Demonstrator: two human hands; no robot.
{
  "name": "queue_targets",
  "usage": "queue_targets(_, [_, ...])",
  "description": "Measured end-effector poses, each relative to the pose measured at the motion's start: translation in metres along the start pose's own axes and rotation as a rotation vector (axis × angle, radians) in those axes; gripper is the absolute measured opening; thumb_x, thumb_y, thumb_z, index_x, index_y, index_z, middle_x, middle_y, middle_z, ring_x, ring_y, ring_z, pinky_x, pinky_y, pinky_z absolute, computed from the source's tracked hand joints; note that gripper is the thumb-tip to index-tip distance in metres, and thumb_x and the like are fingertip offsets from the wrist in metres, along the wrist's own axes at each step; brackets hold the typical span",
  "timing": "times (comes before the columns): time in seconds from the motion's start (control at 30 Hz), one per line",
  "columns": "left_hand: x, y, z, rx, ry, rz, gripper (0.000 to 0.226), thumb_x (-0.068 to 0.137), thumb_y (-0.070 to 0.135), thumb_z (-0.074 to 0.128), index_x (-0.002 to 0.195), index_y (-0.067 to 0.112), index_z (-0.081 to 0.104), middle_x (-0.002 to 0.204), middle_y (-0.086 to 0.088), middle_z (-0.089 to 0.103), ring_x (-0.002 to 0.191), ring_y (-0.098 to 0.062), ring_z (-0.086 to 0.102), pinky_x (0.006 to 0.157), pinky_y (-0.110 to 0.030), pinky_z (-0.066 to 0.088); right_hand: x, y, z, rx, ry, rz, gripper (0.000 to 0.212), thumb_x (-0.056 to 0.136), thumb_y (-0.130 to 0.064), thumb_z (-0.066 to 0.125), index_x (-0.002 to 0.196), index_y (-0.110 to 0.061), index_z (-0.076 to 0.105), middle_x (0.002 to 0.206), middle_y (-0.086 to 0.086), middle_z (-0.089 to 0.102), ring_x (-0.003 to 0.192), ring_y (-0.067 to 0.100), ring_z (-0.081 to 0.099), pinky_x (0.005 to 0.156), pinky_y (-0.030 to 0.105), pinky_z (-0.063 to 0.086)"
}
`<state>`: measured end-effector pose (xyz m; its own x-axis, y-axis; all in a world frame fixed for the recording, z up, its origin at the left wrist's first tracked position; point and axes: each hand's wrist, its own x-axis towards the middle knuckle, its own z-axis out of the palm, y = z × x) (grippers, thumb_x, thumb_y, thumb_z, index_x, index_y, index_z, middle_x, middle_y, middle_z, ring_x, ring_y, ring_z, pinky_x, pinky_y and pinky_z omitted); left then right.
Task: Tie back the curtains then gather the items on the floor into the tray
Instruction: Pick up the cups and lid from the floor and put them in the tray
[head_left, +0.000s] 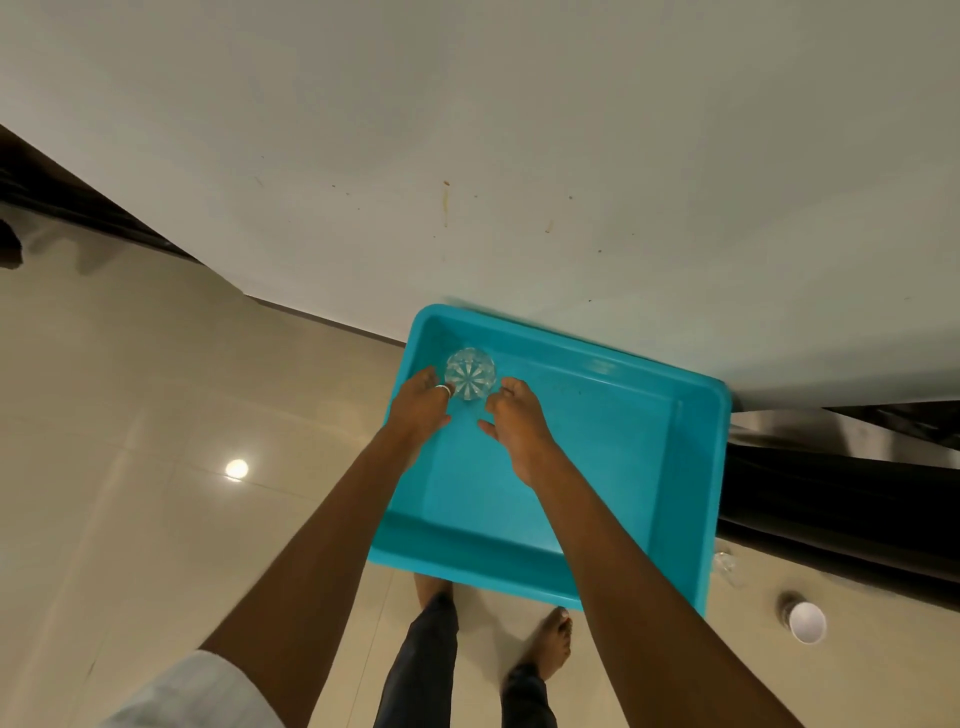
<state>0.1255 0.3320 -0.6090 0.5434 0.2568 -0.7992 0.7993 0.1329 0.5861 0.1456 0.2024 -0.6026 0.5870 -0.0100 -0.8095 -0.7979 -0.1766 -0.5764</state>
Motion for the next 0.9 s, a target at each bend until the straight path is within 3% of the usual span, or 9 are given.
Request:
queue_targets(0.1, [-0.014,0.003,-0.003,0.005,0.03,-0.024,0.007,0.1,0.019,0.056,0.105,0.02,0.06,0.12,-0.001,0.048,0.105,-0.022,0.053,0.101,-0.049,0.053,-0.013,-0.004,-0.005,-0.022,-0.003,-0.006,0.054,0.098,-0.007,0.049,0.151,-0.011,0.039,0.148,0.008,0.045,0.122,0.019,0.055,0.105,0.041,0.053])
queue_targets(0.23, [-0.034,-0.001,0.001,-0.002,0.031,-0.003,0.046,0.099,0.02,0.056,0.144,0.01,0.049,0.123,0.001,0.052,0.105,-0.019,0.057,0.101,-0.045,0.054,-0.033,-0.007,-0.014,-0.043,-0.002,-0.017,0.052,0.098,-0.007,0.048,0.149,-0.009,0.042,0.142,0.008,0.049,0.114,0.016,0.056,0.104,0.042,0.053])
queue_targets(0.3, [-0.048,-0.004,0.004,0.025,0.019,0.0,0.047,0.097,0.022,0.058,0.142,0.011,0.05,0.119,-0.002,0.061,0.102,-0.019,0.061,0.102,-0.046,0.053,-0.046,-0.008,-0.019,-0.043,0.0,-0.016,0.048,0.098,-0.007,0.049,0.147,-0.009,0.045,0.134,0.006,0.053,0.106,0.014,0.057,0.104,0.042,0.053])
queue_targets(0.47, [-0.078,-0.017,0.016,0.101,-0.009,0.002,0.069,0.073,0.044,0.057,0.138,0.019,0.055,0.134,-0.008,0.062,0.123,-0.025,0.059,0.108,-0.049,0.047,-0.082,-0.003,-0.038,-0.03,0.002,-0.022,0.042,0.1,-0.01,0.051,0.142,-0.01,0.049,0.122,0.003,0.055,0.092,0.005,0.057,0.102,0.04,0.054])
queue_targets(0.9, [-0.226,-0.052,0.101,0.224,-0.022,0.11,0.058,0.076,0.042,0.054,0.128,0.018,0.062,0.129,-0.004,0.067,0.118,-0.026,0.064,0.104,-0.05,0.05,-0.199,0.06,-0.133,0.139,0.049,-0.057,0.028,0.1,-0.02,0.058,0.126,-0.01,0.061,0.125,0.009,0.063,0.108,0.018,0.062,0.092,0.037,0.059])
